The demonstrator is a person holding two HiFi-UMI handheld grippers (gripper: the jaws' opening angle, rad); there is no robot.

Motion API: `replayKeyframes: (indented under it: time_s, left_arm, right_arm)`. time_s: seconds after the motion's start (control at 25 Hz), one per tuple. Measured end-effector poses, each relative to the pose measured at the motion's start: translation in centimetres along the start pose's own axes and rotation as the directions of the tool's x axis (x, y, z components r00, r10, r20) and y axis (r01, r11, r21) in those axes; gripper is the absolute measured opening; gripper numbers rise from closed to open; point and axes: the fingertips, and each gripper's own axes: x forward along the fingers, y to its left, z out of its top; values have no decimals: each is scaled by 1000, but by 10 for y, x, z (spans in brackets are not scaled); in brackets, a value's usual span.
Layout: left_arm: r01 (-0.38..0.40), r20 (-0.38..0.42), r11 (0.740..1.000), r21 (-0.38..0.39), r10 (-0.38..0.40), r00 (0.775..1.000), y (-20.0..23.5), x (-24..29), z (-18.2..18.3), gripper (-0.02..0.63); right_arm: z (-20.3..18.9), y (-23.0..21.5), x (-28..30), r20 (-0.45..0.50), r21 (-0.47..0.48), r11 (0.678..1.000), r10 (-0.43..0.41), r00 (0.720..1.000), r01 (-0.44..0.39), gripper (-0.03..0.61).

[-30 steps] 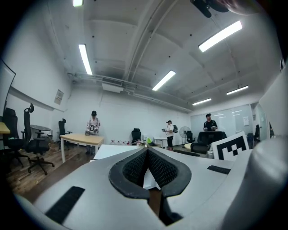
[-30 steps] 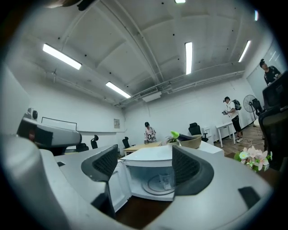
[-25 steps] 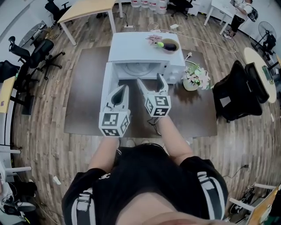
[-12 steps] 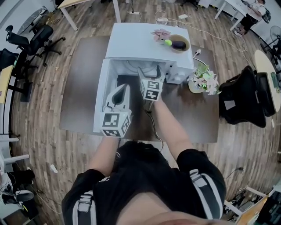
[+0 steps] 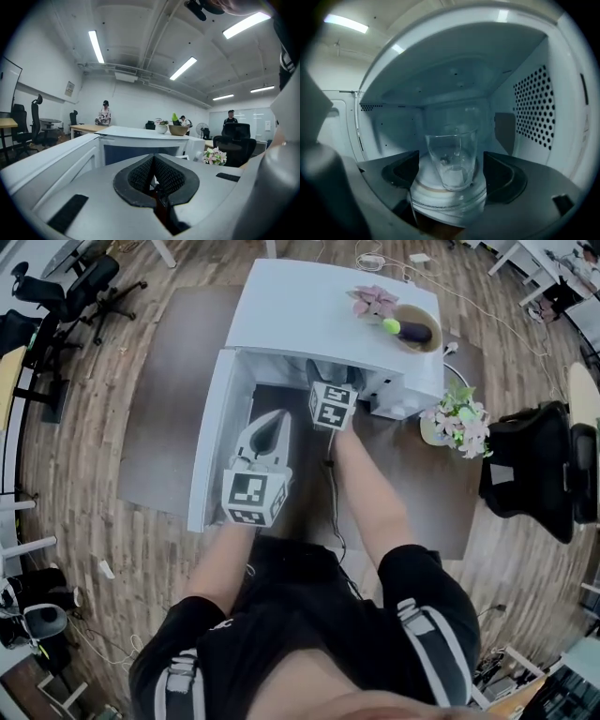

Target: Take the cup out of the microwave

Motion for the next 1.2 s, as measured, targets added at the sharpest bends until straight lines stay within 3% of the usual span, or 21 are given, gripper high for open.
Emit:
replayKeyframes:
  time_s: [0.28, 0.36, 0.56, 0.92, 1.2]
  left_arm:
    - [-20, -34, 1000, -18, 19, 999, 14, 12, -14, 0]
    - [-21, -37, 1000, -20, 20, 999, 16, 12, -14, 0]
    - [-12, -37, 1000, -21, 12, 999, 19, 11, -9, 0]
    - [33, -22, 999, -12, -33, 999, 5, -3, 3, 0]
    - [99, 0, 995, -6, -99, 995, -10, -24, 22, 0]
  right_arm:
    - [-4, -4, 30, -44, -12, 1000, -10, 999, 10, 405]
    - [-4, -5, 32, -52, -19, 1000, -12, 999, 11, 368]
    - [-3, 2, 23, -44, -23, 1000, 16, 999, -17, 365]
    - [-13, 19, -52, -28, 27, 998, 59, 998, -58, 364]
    - [12, 31, -130, 8, 20, 998, 55, 998, -55, 364]
